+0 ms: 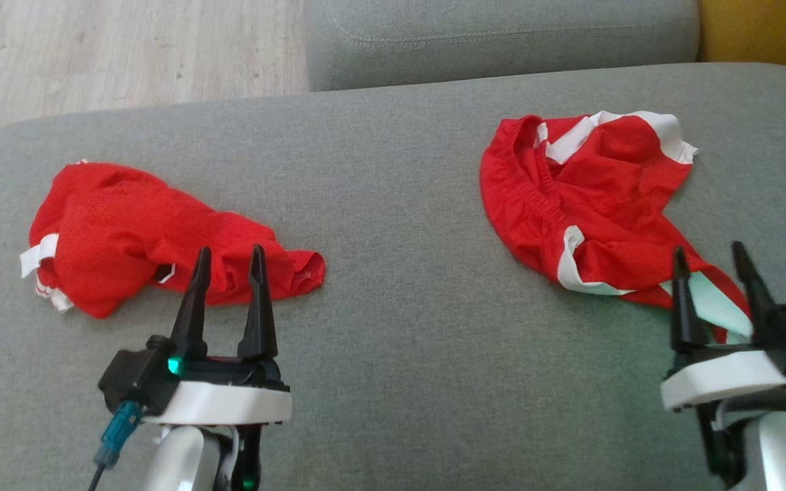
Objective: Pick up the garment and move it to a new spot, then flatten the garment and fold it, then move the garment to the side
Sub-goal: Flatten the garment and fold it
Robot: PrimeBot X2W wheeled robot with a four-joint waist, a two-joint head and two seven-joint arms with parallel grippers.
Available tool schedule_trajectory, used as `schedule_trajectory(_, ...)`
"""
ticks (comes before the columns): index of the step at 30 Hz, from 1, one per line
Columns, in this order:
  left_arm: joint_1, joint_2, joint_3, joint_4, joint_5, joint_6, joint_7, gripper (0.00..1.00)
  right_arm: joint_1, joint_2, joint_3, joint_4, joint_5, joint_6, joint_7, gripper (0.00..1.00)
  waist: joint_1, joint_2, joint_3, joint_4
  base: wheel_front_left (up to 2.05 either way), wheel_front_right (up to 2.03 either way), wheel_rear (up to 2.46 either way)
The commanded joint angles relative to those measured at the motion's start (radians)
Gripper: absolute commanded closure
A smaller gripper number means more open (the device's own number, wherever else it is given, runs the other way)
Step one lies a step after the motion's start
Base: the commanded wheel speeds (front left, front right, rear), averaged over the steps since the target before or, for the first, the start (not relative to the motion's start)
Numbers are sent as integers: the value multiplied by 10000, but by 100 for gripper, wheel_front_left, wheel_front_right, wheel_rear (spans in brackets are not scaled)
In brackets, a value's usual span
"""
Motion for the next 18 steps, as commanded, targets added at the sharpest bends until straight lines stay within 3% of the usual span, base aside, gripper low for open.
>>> schedule_trajectory(1,-252,20,280,-381,84,-13,-80,0,-332,-63,389,-317,389,-7,-152,0,0,0,42,36,0,0,0)
schedule_trajectory(6,-383,20,150,-381,105,-60,-80,0,-792,-58,980,316,1649,-7,-78,0,0,0,267,276,0,0,0)
schedule_trajectory(18,-601,20,-92,-300,2,-70,-80,0,-2650,-56,1208,3441,2995,-7,787,0,0,0,808,1009,0,0,0)
